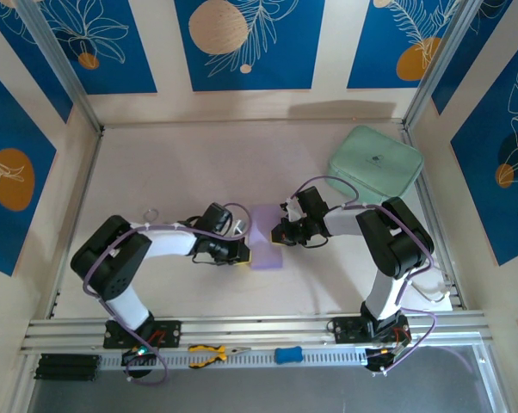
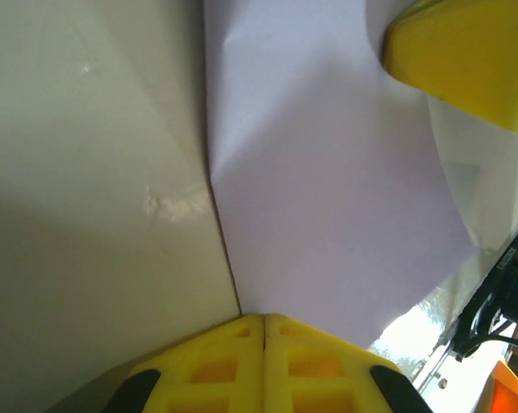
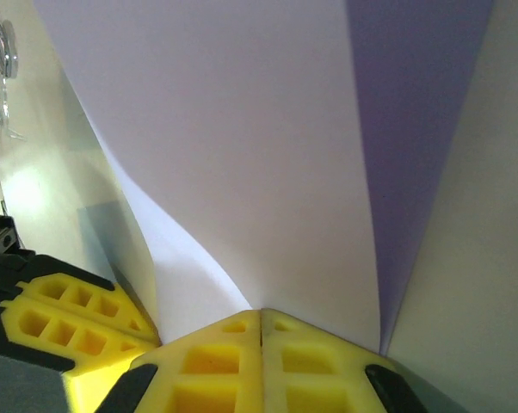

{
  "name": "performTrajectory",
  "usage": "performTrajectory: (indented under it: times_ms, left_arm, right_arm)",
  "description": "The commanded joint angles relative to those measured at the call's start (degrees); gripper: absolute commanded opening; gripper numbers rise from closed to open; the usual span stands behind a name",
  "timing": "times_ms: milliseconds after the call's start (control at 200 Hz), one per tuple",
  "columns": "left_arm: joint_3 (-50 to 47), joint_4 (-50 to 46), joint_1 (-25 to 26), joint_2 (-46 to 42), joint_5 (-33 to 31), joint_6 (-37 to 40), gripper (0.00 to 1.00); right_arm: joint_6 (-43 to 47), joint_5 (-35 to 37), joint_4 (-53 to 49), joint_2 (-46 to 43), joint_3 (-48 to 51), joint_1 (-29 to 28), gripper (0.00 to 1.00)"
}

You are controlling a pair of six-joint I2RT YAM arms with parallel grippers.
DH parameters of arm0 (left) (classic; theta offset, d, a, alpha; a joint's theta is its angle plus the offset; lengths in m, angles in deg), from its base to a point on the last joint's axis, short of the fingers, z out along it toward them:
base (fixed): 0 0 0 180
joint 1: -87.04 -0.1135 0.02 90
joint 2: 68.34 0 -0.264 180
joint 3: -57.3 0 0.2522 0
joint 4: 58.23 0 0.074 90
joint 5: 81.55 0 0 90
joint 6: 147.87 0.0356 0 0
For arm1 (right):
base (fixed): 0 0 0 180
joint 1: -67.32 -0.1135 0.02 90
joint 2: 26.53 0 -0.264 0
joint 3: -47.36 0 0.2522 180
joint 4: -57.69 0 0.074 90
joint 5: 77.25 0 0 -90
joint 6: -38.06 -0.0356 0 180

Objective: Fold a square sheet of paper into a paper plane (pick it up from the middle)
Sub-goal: First fold the square sheet of paper in half at the center of the table.

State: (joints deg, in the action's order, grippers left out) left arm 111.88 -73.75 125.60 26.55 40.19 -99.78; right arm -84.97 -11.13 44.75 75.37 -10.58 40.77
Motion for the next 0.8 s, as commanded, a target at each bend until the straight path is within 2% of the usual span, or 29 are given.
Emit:
performTrajectory:
  times_ms: [0, 195, 360, 565, 795]
  left_arm:
    - [2.73, -2.58, 0.74, -2.94, 0.19, -1.36, 0.0]
    - [3.62, 0.82, 1.31, -1.22, 2.82, -3.61, 0.0]
    - [2.65, -0.35, 2.59, 2.27, 5.15, -1.84, 0.0]
    - [-0.3, -9.69, 2.93, 2.87, 1.16, 3.64, 0.0]
    - [-3.11, -9.44, 3.07, 1.56, 1.81, 3.76, 0.0]
  right_arm:
    - [0.96, 6.39, -6.33, 2.2, 2.35, 0.51, 0.0]
    - [0.87, 6.5, -6.45, 2.15, 2.35, 0.53, 0.0]
    - [0.87, 6.82, -6.58, 2.07, 2.43, 0.53, 0.0]
    - [0.96, 6.89, -6.81, 2.51, 2.17, 0.54, 0.0]
    - [1.04, 7.09, -6.89, 2.51, 2.18, 0.53, 0.0]
